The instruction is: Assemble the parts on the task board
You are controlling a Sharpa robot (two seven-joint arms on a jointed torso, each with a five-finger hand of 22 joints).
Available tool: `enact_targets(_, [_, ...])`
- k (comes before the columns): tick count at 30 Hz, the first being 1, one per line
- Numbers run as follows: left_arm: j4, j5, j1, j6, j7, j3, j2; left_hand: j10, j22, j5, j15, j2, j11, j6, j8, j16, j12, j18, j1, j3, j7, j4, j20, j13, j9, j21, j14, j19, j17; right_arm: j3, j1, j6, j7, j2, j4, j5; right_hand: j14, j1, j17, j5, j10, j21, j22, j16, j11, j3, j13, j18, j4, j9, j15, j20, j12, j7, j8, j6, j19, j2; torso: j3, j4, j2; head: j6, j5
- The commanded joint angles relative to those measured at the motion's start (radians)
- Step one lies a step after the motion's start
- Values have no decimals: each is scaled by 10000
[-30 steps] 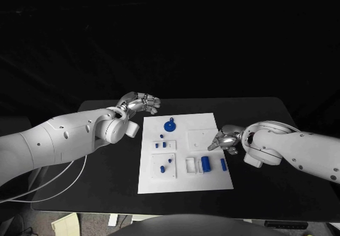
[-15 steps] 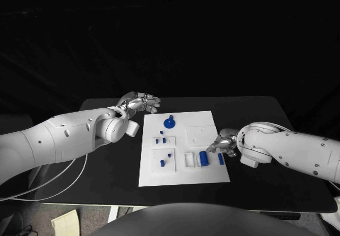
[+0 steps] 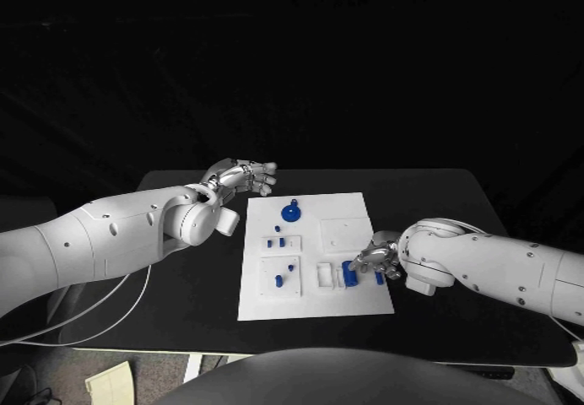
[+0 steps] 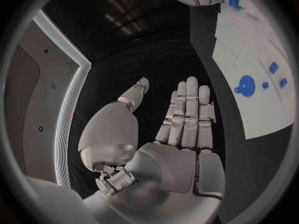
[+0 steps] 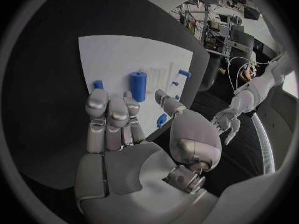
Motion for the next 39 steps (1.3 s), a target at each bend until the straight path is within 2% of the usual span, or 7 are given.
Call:
enact_targets(1, [49,96,1,240,189,6,2,-67,13,42,42,30,-20,-65,2,-78,2,153,-97,-67,-20,-4,22,-14,-15,-58,-59,-71,19,-12,-103,224,-25,72,-101,-65,-40,-107,17,-54,-84,57,198,35,19,-4,17,854,65,16,21,-20,-52,140,-39,63,-67,-25,6,-6,59,24,24])
enact_targets(9, [38,96,1,312,134,6,-23,-82,19,52,49,86,-16,-67,17,-118,2,159,-107,-91,-23,-37,30,-20,-18,-85,-63,-77,48,-7,-374,190,105,369,-404,-204,-43,-140,20,-53,-93,64,198,35,22,2,27,854,52,26,24,-24,-59,144,-50,45,-75,-28,12,-28,136,135,59])
enact_targets(14, [80,98,1,414,147,7,-39,-98,24,56,54,136,-10,-82,19,-145,0,160,-122,-104,-18,-49,36,-25,-23,-102,-67,-77,69,-6,-503,171,162,620,-661,-399,-43,-142,22,-53,-95,68,198,35,24,6,32,854,39,29,26,-26,-60,146,-54,38,-77,-31,9,3,166,193,38])
enact_targets(21, [98,113,2,464,147,7,-79,-102,29,60,59,180,-8,-83,29,-169,4,162,-127,-113,-19,-65,42,-27,-25,-119,-69,-80,88,-4,-668,72,256,804,-842,-399,-45,-71,28,-48,-104,87,199,36,25,91,57,854,-70,58,28,-42,-66,148,-57,35,-88,39,2,-21,183,198,56])
enact_targets(28, [92,113,2,479,137,8,-81,-101,33,61,61,206,-9,-84,35,-184,7,163,-133,-119,-19,-74,44,-28,-26,-128,-69,-79,102,-3,-673,60,253,878,-977,-400,-30,253,34,14,-74,154,204,32,28,313,120,854,-581,126,35,-16,-88,147,-54,107,-109,722,6,-9,192,229,81])
enact_targets(33, [100,114,2,480,112,8,-107,-101,37,65,63,234,-10,-85,41,-195,10,164,-137,-122,-20,-78,46,-28,-28,-135,-66,-76,114,-2,-672,-127,233,836,-992,-407,-21,310,28,70,-37,184,196,19,4,411,144,854,-775,173,16,44,-123,117,-13,262,-128,1145,7,-18,213,235,121])
enact_targets(39, [80,114,2,488,91,8,-98,-102,44,72,63,280,-11,-87,50,-213,13,167,-129,-115,-22,-90,47,-30,-30,-146,-62,-71,134,0,-669,-521,318,664,-846,-426,-11,385,14,66,34,210,190,-3,-60,730,150,854,-870,226,-38,112,-180,48,68,544,-144,1444,7,-24,220,234,144])
